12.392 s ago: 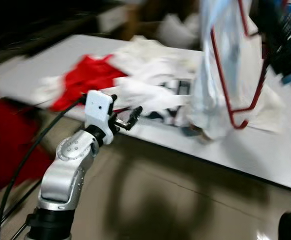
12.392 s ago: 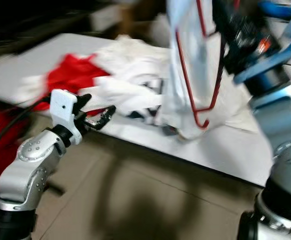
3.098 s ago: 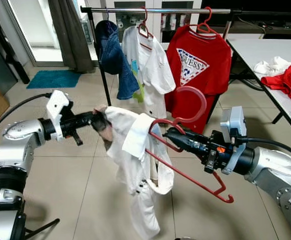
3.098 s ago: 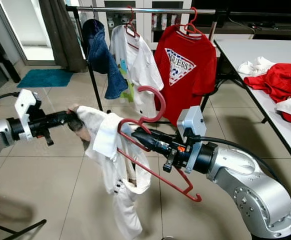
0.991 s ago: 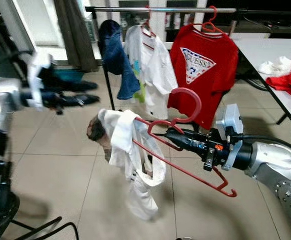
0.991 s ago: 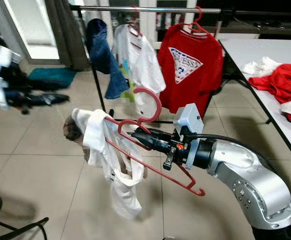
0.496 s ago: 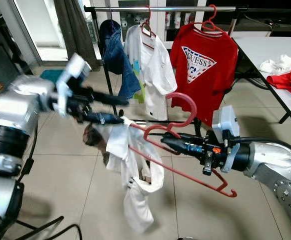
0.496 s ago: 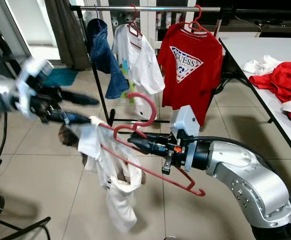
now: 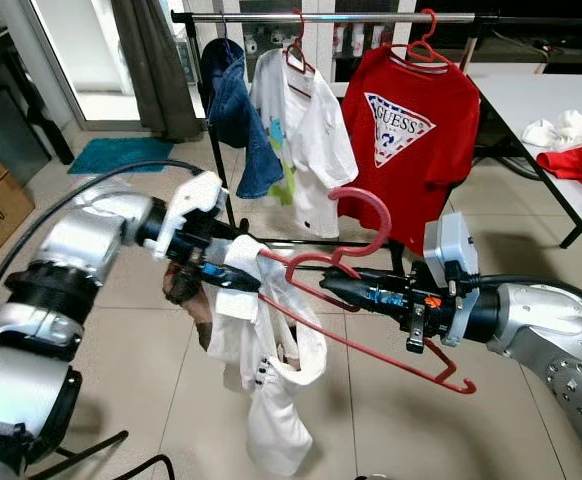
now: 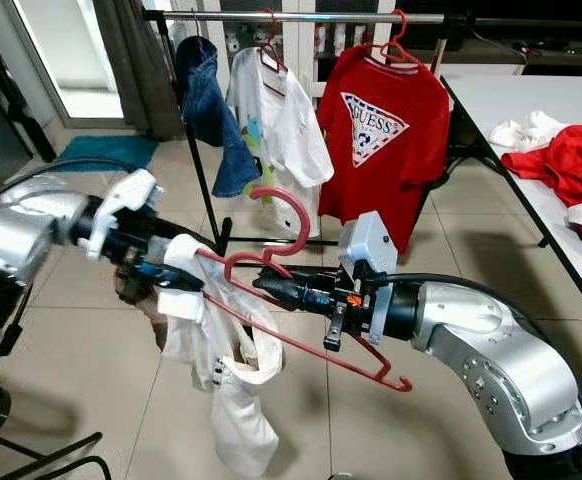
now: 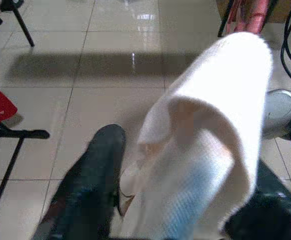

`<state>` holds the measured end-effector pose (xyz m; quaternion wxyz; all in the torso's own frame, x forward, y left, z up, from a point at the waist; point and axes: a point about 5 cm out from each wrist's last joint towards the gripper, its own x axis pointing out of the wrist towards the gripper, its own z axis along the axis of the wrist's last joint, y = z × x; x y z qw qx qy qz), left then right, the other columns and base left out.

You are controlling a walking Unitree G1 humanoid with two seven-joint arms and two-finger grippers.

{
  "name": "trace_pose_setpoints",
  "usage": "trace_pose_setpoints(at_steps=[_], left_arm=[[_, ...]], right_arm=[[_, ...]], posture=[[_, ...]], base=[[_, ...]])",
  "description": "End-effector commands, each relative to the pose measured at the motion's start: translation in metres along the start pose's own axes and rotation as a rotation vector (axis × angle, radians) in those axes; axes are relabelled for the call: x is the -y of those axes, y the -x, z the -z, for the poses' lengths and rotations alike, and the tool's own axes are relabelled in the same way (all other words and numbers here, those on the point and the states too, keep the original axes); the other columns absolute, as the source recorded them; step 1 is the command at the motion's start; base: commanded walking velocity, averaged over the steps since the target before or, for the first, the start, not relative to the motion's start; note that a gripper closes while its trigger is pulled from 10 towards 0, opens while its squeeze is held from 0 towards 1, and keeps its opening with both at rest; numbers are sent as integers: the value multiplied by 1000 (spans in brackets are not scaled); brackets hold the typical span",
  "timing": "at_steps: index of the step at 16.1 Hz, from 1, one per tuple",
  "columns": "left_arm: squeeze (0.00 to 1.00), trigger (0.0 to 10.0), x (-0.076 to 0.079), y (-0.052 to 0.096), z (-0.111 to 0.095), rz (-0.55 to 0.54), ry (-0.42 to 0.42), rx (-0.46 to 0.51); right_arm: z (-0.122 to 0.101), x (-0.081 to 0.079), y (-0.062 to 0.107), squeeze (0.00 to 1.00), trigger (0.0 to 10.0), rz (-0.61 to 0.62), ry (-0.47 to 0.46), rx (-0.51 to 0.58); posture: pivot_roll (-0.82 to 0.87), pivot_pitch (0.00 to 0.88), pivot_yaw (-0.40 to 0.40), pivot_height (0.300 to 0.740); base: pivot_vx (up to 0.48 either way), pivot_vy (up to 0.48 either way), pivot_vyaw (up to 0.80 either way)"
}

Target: Hang hanger

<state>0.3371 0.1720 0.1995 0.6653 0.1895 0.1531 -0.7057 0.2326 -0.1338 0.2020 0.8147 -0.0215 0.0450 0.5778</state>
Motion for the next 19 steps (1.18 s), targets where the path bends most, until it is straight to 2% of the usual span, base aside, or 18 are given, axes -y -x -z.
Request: trace_pose_setpoints(at_steps=[1, 8, 16, 17, 18, 19], left_arm=[[0, 0, -2, -4, -9, 28, -24, 11], [0, 0, -4, -12, -13, 58, -40, 6], [0, 0, -2, -14, -13, 71, -14, 48], [0, 0, -2, -11, -12, 63, -4, 59], [0, 0, -2, -8, -11, 47, 5, 72], [0, 0, -3, -5, -11, 38, 9, 78]], right_arm=[[-8, -4, -2, 0, 10000, -30, 29, 33], [-7, -5, -1, 0, 10000, -25, 30, 31], [-8, -5, 1, 0, 10000, -16, 23, 34], [-8, -4, 1, 78, 10000, -6, 11, 40], [-8, -1, 2, 1000, 10000, 26, 5, 51], [-9, 1, 2, 1000, 10000, 39, 2, 56]], posture=[[-171, 0, 83, 740], [-180, 0, 89, 740], [-190, 0, 88, 740], [-192, 0, 90, 740], [-192, 0, 90, 740], [-193, 0, 92, 740]], base=[[0, 0, 0], [0, 0, 0], [0, 0, 0], [0, 0, 0], [0, 0, 0], [0, 0, 0]])
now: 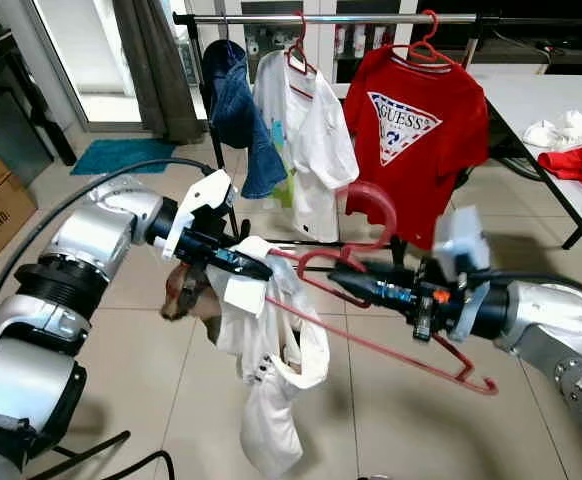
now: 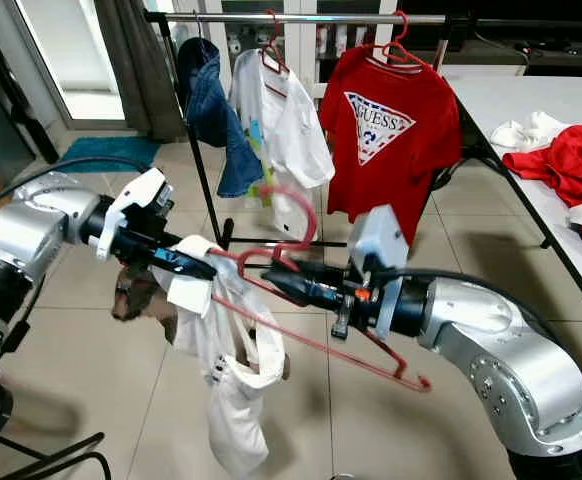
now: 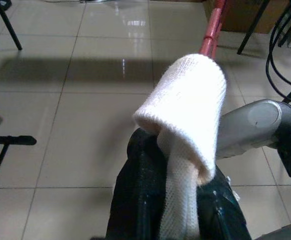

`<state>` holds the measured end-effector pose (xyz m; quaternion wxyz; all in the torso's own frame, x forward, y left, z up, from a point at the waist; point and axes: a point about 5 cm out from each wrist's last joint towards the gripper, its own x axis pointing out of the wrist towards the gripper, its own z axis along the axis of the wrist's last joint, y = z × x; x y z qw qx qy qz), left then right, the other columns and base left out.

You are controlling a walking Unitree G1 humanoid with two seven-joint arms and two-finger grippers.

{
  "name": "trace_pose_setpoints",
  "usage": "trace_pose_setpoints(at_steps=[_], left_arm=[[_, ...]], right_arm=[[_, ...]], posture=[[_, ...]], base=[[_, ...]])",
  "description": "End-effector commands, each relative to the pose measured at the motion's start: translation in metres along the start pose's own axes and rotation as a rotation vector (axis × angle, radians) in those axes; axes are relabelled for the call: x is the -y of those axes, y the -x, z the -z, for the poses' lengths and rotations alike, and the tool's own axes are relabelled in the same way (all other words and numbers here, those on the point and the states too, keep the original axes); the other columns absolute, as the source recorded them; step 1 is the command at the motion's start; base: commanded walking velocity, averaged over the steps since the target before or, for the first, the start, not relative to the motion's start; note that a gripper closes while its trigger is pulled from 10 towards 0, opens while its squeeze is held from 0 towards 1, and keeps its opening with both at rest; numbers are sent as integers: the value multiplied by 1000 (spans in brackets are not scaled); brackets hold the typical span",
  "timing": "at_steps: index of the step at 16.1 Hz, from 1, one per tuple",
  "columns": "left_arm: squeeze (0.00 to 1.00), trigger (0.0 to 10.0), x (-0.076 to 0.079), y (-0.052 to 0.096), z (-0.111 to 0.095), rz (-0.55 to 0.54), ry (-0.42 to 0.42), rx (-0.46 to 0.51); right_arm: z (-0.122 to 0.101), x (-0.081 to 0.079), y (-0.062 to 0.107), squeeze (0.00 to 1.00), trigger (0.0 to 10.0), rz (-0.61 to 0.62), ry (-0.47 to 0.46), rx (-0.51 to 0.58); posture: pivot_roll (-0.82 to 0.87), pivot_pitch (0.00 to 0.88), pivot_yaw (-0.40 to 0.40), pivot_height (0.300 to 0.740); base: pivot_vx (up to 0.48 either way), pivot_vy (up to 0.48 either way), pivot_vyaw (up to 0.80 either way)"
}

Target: Hang hanger

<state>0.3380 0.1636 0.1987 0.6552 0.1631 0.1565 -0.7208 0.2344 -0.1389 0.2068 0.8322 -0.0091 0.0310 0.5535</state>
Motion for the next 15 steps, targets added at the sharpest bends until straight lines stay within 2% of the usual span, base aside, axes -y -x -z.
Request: trace_pose_setpoints(at_steps=[1, 3, 6, 10, 13, 14, 15], left_arm=[[0, 0, -2, 5, -7, -20, -21, 48], [0, 0, -5, 14, -7, -68, -12, 65], [0, 0, -15, 25, 0, -279, -5, 39], [0, 0, -19, 25, 5, -349, 12, 27], [0, 0, -26, 20, -1, -401, 17, 55], [0, 0, -27, 14, -8, -384, 17, 99], [0, 0, -26, 10, -11, -359, 11, 108]], right_arm=[[-4, -2, -2, 1000, 10000, -10, 6, 22], [-5, 1, 0, 1000, 10000, 23, 8, 30], [-16, 13, 15, 1000, 10000, 150, -20, 151], [-21, 7, 22, 1000, 10000, 146, -65, 221], [-2, -3, 20, 1000, 10000, 111, -119, 97], [27, 0, 17, 1000, 10000, 176, -187, -67], [55, 12, 12, 1000, 10000, 317, -274, -183]], posture=[[-193, 0, 92, 740], [-191, 0, 90, 740], [-182, 0, 86, 740], [-184, 0, 91, 740], [-184, 0, 91, 740], [-183, 0, 96, 740], [-184, 0, 100, 740]], base=[[0, 0, 0], [0, 0, 0], [0, 0, 0], [0, 0, 0], [0, 0, 0], [0, 0, 0], [0, 0, 0]])
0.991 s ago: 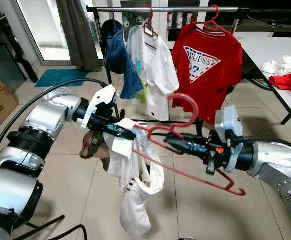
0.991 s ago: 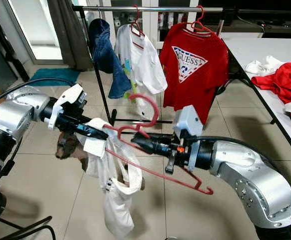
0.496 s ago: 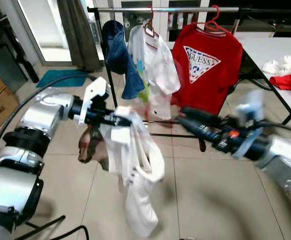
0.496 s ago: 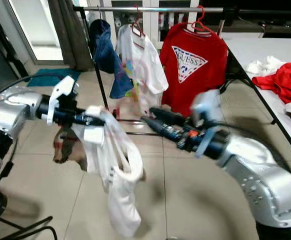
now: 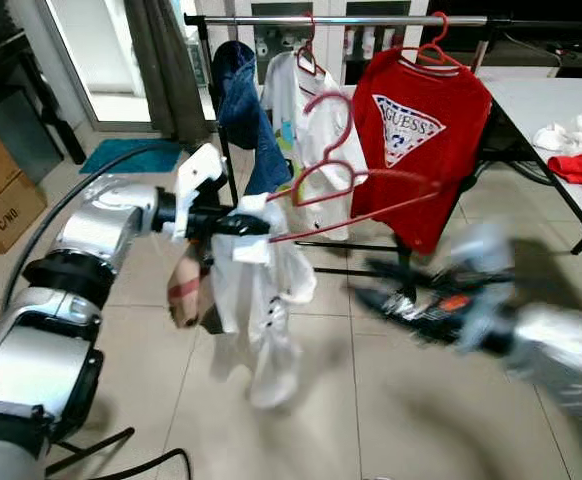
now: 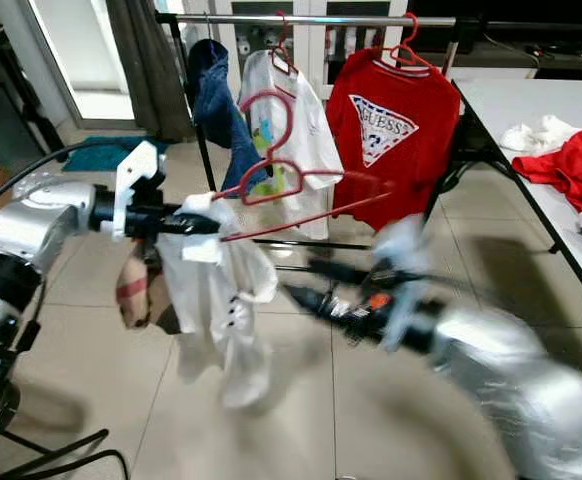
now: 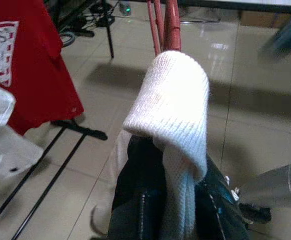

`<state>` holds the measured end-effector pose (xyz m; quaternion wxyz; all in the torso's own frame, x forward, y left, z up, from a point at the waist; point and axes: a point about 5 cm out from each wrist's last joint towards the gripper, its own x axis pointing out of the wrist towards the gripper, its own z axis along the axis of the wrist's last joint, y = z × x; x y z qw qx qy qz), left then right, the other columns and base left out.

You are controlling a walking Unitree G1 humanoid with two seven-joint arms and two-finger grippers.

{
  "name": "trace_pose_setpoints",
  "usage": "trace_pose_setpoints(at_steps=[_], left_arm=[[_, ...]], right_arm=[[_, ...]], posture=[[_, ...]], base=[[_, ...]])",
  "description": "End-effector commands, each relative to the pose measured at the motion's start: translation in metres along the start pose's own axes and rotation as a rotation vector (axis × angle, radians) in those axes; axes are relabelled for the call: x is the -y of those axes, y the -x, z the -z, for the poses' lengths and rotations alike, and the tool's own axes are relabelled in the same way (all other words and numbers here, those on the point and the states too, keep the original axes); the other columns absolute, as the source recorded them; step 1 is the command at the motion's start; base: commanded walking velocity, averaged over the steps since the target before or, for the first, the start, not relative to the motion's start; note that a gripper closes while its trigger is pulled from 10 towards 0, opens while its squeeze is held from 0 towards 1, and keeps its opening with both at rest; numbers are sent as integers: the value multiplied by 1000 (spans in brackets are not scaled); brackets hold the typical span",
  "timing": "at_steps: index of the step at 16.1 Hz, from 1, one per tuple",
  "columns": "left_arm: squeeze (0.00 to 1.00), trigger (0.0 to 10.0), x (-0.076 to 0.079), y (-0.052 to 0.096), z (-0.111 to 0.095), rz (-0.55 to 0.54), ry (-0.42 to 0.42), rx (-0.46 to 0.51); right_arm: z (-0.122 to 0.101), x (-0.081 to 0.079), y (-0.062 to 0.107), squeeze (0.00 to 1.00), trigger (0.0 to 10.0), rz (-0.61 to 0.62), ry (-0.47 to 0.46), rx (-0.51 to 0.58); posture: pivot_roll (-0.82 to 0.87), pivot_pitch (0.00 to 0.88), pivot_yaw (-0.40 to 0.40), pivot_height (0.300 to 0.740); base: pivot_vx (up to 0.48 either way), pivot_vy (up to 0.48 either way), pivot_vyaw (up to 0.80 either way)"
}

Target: Hang hanger

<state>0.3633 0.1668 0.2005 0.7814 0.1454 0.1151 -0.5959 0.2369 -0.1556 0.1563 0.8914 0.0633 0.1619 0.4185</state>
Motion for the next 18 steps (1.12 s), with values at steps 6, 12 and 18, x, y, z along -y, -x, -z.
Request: trace_pose_setpoints(at_steps=[6, 12, 18], left_arm=[[0, 0, 2, -7, -15, 34, -32, 18], [0, 0, 13, -13, -27, 128, -53, 40], [0, 0, 21, -10, -39, 162, -76, 63]], right_arm=[[55, 40, -52, 1000, 10000, 281, -300, -173], [75, 53, -77, 0, 10000, 351, -515, -209], [93, 63, -83, 0, 0, 434, -503, -264]], posture=[[-174, 7, 105, 740], [-166, 39, 92, 740], [-158, 43, 69, 740]], base=[[0, 0, 0], [0, 0, 0], [0, 0, 0]])
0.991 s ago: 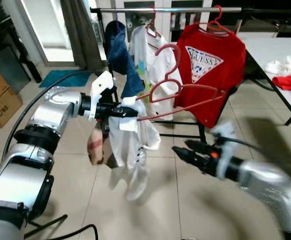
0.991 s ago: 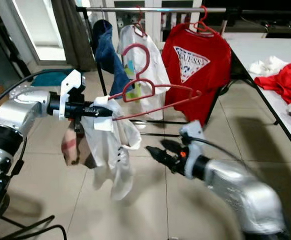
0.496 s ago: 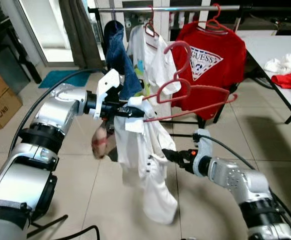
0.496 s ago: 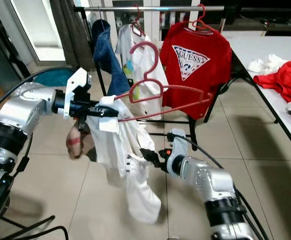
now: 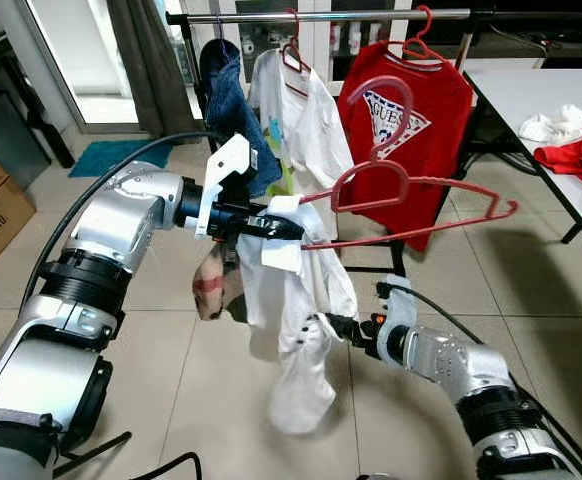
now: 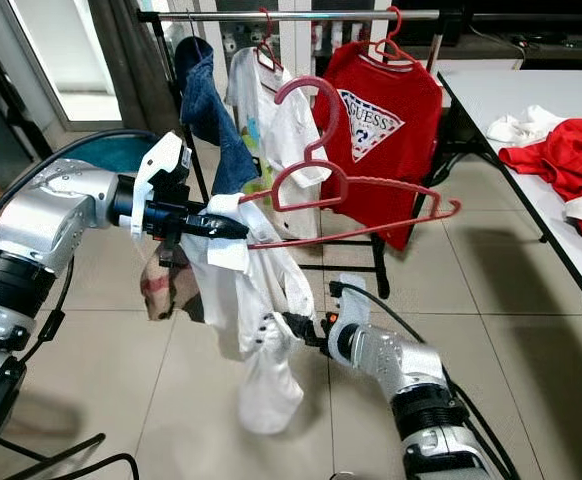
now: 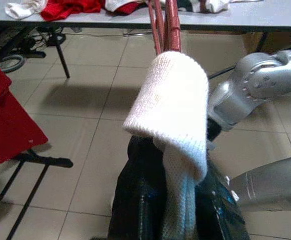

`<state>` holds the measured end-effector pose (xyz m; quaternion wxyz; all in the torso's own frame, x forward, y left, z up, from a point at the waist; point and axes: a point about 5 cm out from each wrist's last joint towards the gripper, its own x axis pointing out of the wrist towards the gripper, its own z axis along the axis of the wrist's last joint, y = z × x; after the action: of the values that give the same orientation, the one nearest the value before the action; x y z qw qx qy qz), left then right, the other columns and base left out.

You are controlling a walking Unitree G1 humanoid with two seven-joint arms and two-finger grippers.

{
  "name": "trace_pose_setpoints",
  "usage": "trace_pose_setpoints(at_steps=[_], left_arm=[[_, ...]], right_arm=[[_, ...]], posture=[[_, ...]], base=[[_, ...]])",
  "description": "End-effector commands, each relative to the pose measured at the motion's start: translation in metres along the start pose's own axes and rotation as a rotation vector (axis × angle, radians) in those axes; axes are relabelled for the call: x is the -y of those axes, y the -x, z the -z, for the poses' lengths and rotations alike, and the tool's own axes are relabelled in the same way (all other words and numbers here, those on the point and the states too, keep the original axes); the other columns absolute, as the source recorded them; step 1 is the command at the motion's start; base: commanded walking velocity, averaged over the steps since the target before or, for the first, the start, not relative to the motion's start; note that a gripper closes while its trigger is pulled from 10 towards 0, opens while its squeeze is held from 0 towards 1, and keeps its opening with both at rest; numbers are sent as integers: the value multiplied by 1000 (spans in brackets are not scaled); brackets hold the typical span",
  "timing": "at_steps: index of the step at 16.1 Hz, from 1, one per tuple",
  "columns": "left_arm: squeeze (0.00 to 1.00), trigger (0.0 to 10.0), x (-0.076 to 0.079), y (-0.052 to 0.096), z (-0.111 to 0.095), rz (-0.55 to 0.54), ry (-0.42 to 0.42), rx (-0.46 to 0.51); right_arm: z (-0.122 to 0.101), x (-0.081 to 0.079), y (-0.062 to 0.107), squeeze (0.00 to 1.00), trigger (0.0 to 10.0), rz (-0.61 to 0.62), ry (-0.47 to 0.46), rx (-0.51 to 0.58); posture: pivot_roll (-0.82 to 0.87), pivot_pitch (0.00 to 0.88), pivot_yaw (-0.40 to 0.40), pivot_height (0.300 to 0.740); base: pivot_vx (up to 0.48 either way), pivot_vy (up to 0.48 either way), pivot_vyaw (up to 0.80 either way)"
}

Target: Hang hanger

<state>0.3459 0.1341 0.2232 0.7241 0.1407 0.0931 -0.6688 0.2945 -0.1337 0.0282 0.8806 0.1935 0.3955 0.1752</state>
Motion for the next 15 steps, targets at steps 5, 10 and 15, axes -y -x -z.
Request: trace_pose_setpoints(at_steps=[5, 10, 15], left_arm=[[0, 0, 2, 10, -6, -11, -26, 7], [0, 0, 2, 10, -6, -11, -26, 7], [0, 0, 2, 10, -6, -11, -26, 7]], right_arm=[[-7, 4, 0, 0, 0, 18, -7, 42], [-7, 4, 0, 0, 0, 18, -7, 42], [-7, 4, 0, 0, 0, 18, -7, 42]], posture=[[-157, 39, 63, 740], [-157, 39, 63, 740], [-157, 39, 63, 740]], base=[[0, 0, 0], [0, 0, 0], [0, 0, 0]])
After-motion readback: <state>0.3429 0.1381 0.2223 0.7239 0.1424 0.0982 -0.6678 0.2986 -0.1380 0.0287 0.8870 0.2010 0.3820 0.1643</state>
